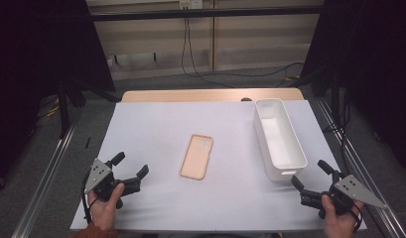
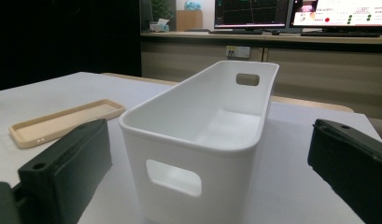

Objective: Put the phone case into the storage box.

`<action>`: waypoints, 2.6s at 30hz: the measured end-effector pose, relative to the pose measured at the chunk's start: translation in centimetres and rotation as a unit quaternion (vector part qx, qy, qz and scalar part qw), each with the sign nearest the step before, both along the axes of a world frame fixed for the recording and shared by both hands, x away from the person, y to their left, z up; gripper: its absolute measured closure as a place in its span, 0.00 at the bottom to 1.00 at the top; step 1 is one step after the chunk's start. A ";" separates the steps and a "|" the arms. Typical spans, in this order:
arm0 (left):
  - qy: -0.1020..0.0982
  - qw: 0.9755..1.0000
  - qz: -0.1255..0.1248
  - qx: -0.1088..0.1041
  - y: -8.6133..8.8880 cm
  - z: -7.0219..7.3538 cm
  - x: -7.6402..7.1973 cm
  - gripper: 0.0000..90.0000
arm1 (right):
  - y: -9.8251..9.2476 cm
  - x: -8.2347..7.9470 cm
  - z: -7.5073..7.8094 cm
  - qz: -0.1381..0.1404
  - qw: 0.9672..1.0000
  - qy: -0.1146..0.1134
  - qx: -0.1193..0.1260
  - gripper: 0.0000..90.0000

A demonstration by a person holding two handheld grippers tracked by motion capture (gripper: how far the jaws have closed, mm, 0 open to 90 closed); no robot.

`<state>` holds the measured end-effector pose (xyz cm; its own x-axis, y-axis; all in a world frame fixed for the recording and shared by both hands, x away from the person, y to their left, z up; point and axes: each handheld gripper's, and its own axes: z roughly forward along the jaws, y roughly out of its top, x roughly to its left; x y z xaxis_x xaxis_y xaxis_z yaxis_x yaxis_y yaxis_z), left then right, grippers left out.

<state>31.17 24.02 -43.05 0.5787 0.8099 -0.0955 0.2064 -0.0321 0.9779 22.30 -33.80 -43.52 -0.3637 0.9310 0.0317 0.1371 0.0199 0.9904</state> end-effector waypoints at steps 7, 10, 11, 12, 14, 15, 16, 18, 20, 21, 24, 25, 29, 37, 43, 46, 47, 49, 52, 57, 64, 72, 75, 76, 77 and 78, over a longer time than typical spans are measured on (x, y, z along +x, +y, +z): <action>0.002 1.000 -0.001 0.003 -0.3 0.0 0.1 0.04 | -0.1 0.0 -0.1 0.003 1.000 0.001 0.003 0.00; 0.005 1.000 -0.005 0.004 -0.5 0.1 0.1 0.03 | -0.1 0.0 -0.1 0.004 1.000 0.003 0.004 0.00; 0.008 1.000 -0.007 0.003 -0.6 0.1 0.1 0.03 | -0.1 0.0 -0.2 0.005 1.000 0.003 0.003 0.00; 0.011 1.000 -0.011 0.003 -0.6 0.1 0.1 0.03 | -0.1 0.0 -0.2 0.004 1.000 0.004 0.004 0.00; 0.014 1.000 -0.016 0.004 -0.8 0.1 0.0 0.03 | 0.0 0.0 -0.1 0.005 1.000 0.002 0.004 0.00; 0.015 1.000 -0.018 0.005 -0.9 0.1 0.0 0.03 | 0.0 0.0 -0.1 0.005 1.000 0.002 0.004 0.00; 0.014 1.000 -0.023 0.008 -1.0 0.1 0.0 0.03 | 0.0 -0.1 -0.1 0.005 1.000 0.003 0.003 0.00; 0.015 1.000 -0.026 0.009 -1.1 0.1 -0.1 0.03 | 0.0 -0.1 -0.1 0.003 1.000 0.004 0.002 0.00; 0.018 0.999 -0.040 0.014 -1.3 0.2 -0.1 0.03 | 0.0 -0.1 0.0 0.003 1.000 0.003 -0.001 0.00; 0.018 0.999 -0.041 0.012 -1.4 0.2 -0.1 0.03 | 0.1 -0.2 0.0 0.003 1.000 0.002 -0.004 0.00; 0.022 0.999 -0.047 0.012 -1.6 0.2 -0.1 0.03 | 0.2 -0.2 0.1 0.003 1.000 0.001 -0.004 0.00; 0.023 0.998 -0.050 0.014 -1.6 0.2 0.0 0.03 | 0.2 -0.3 0.1 0.002 1.000 0.001 -0.005 0.00; 0.029 0.998 -0.057 0.011 -1.8 0.2 0.2 0.03 | 0.1 -0.3 0.1 0.002 1.000 0.002 -0.002 0.00; 0.031 0.997 -0.068 0.008 -2.7 0.4 0.7 0.03 | 0.1 -0.3 0.0 0.002 1.000 0.003 0.000 0.00; 0.035 0.996 -0.076 0.004 -3.1 0.3 1.1 0.04 | 0.1 -0.3 0.0 0.004 1.000 0.004 -0.001 0.00; 0.037 0.996 -0.078 0.004 -3.2 0.2 1.3 0.05 | 0.1 -0.3 0.0 0.005 1.000 0.003 -0.003 0.00; 0.039 0.996 -0.077 0.002 -3.4 0.2 1.4 0.05 | 0.2 -0.3 0.0 0.005 1.000 0.004 -0.002 0.00; 0.037 0.996 -0.081 0.007 -3.6 0.2 1.7 0.05 | 0.2 -0.3 0.0 0.004 1.000 0.004 -0.002 0.00; 0.046 0.995 -0.089 0.012 -4.5 0.3 2.2 0.05 | 0.1 -0.3 0.0 0.005 1.000 0.003 -0.003 0.00; 0.055 0.993 -0.099 0.026 -5.2 0.5 2.5 0.05 | 0.2 -0.3 0.0 0.005 1.000 0.005 -0.002 0.00; 0.056 0.991 -0.114 0.033 -5.7 0.5 3.2 0.04 | 0.3 -0.3 0.0 0.009 1.000 0.005 -0.004 0.00; 0.050 0.991 -0.116 0.033 -6.6 0.6 4.4 0.04 | 0.2 -0.3 0.0 0.008 1.000 0.005 -0.004 0.00; 0.048 0.991 -0.118 0.033 -6.8 0.8 4.7 0.04 | 0.3 -0.2 0.0 0.011 1.000 0.006 -0.005 0.00; 0.046 0.991 -0.117 0.034 -7.1 0.9 4.9 0.04 | 0.3 -0.2 0.0 0.011 1.000 0.005 -0.005 0.00; 0.046 0.991 -0.117 0.036 -7.2 1.0 5.1 0.04 | 0.3 -0.2 0.0 0.012 1.000 0.005 -0.005 0.00; 0.046 0.991 -0.117 0.036 -7.2 1.0 5.1 0.03 | 0.3 -0.2 0.0 0.012 1.000 0.005 -0.004 0.00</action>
<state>36.24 16.81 -42.09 0.7436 0.6605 -0.1037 0.2732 -0.1587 0.9488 22.07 -33.47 -43.54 -0.3859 0.9221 0.0275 0.1473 0.0321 0.9886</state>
